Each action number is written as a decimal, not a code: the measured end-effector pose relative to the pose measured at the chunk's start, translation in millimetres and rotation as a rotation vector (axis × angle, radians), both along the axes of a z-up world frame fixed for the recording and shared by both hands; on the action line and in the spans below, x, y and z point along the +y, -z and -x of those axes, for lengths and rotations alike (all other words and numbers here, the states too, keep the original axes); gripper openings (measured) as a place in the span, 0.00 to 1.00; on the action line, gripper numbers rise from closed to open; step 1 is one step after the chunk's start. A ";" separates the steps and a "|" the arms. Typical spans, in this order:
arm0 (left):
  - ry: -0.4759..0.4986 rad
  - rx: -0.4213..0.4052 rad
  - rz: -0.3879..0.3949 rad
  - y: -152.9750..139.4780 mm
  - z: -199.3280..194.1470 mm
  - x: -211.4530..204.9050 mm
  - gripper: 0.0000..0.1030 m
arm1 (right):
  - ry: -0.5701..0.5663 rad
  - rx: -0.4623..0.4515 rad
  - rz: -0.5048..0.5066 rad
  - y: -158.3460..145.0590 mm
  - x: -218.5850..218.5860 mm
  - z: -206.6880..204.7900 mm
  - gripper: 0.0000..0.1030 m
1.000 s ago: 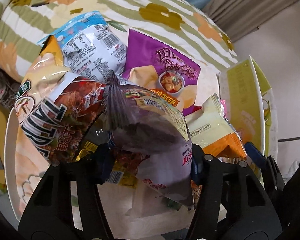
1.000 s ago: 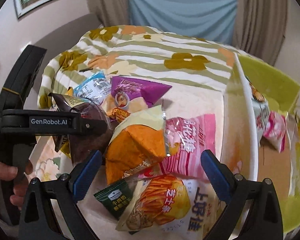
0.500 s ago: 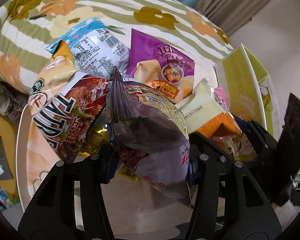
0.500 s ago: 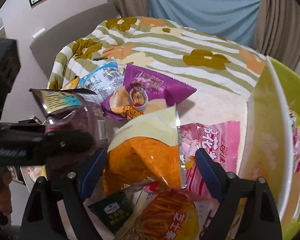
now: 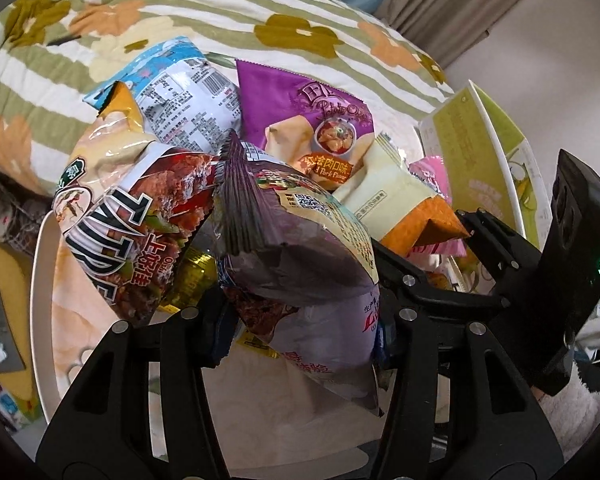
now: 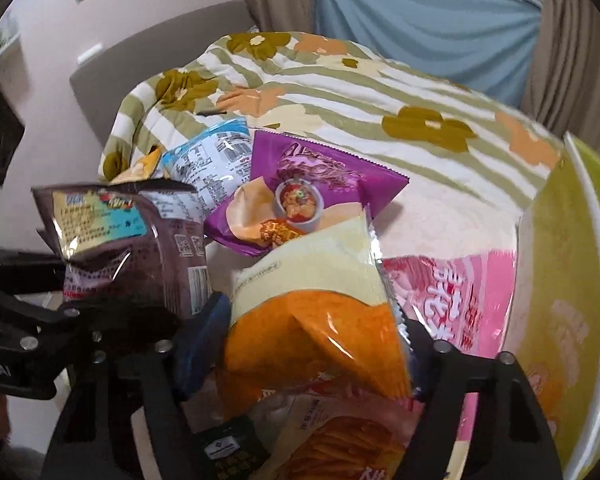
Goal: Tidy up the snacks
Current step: 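Grasp the dark purple bag with the left tool while the right tool grasps the orange chip bag, then carry both bags over the box and open both tools to release them inside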
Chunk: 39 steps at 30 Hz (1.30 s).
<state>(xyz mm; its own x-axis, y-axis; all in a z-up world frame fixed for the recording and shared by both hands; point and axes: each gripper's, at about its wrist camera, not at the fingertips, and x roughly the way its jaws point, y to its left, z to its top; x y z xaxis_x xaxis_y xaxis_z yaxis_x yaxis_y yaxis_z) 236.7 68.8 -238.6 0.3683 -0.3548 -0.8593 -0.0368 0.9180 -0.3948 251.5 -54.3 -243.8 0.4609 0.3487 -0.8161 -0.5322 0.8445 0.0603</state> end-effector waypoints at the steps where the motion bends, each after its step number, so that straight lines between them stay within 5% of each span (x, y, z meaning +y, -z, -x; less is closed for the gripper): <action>1: 0.002 -0.001 0.000 0.1 0.5 -0.2 0.47 | -0.006 -0.004 -0.001 -0.9 0.9 1.9 0.60; 21: 0.098 -0.084 0.025 -33.9 11.2 -9.9 0.46 | 0.131 -0.043 -0.046 -33.4 -21.0 22.0 0.40; 39: 0.253 -0.283 0.065 -113.6 20.0 -22.0 0.46 | 0.379 -0.204 -0.096 -127.9 -69.6 79.4 0.40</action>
